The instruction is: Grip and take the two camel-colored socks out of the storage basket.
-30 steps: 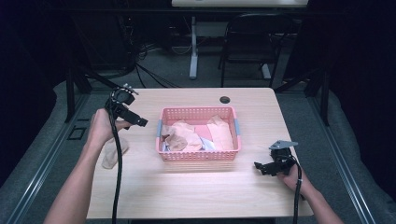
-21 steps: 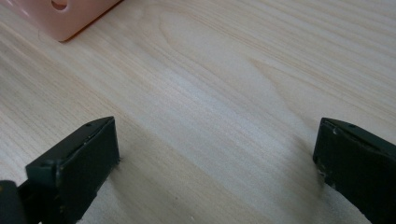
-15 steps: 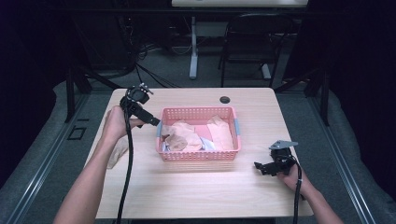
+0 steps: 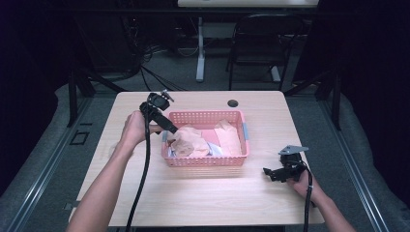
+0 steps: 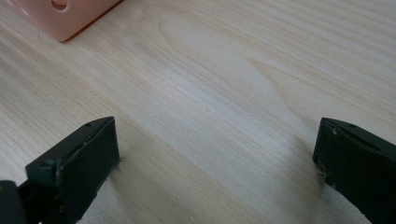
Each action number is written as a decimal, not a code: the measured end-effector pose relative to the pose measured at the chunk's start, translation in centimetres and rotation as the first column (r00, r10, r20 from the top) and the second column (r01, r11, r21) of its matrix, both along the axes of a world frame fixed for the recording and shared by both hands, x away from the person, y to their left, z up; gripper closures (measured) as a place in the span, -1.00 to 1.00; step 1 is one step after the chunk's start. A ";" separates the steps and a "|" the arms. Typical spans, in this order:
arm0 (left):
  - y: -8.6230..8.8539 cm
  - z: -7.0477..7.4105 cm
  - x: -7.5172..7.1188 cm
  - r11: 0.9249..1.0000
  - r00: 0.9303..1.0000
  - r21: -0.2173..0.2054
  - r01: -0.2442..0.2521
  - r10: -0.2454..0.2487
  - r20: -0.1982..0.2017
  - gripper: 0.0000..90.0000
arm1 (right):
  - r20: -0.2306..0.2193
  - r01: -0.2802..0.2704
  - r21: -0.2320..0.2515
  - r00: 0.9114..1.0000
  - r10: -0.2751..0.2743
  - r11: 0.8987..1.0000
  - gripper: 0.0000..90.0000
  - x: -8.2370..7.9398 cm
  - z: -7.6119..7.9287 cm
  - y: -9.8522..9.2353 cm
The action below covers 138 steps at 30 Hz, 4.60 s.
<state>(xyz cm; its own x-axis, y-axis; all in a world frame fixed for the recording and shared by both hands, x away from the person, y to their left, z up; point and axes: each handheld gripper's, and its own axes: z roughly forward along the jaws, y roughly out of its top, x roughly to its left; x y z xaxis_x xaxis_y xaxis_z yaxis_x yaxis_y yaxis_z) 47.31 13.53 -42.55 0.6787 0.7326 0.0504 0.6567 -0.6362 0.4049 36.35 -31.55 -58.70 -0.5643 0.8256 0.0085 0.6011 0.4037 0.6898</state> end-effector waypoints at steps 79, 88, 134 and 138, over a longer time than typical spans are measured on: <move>-2.9 0.5 -0.5 0.985 0.982 0.033 0.170 -0.166 -0.090 0.90 | 0.000 -0.001 0.000 1.000 0.001 1.000 -1.00 0.0 0.0 0.0; -2.1 4.3 -0.9 0.985 0.985 0.011 0.170 -0.169 -0.040 0.90 | 0.003 -0.004 -0.001 1.000 0.004 1.000 -1.00 0.1 0.0 0.0; 15.4 -1.8 -3.4 0.988 0.985 -0.008 -0.153 0.152 -0.087 0.89 | 0.003 -0.002 -0.002 1.000 0.002 1.000 -1.00 0.0 0.0 0.0; 15.9 -4.3 -3.2 0.983 0.976 0.016 -0.182 0.182 -0.121 0.89 | 0.004 0.001 -0.003 1.000 -0.001 1.000 -1.00 0.0 0.0 0.1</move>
<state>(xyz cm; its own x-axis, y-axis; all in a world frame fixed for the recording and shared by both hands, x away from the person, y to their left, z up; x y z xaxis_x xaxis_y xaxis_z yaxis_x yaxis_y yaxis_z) 44.06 29.40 -46.88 0.5352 0.8445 -0.0204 0.8058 -0.5032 0.3121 36.38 -31.50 -58.72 -0.5638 0.8259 0.0042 0.5987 0.4052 0.6909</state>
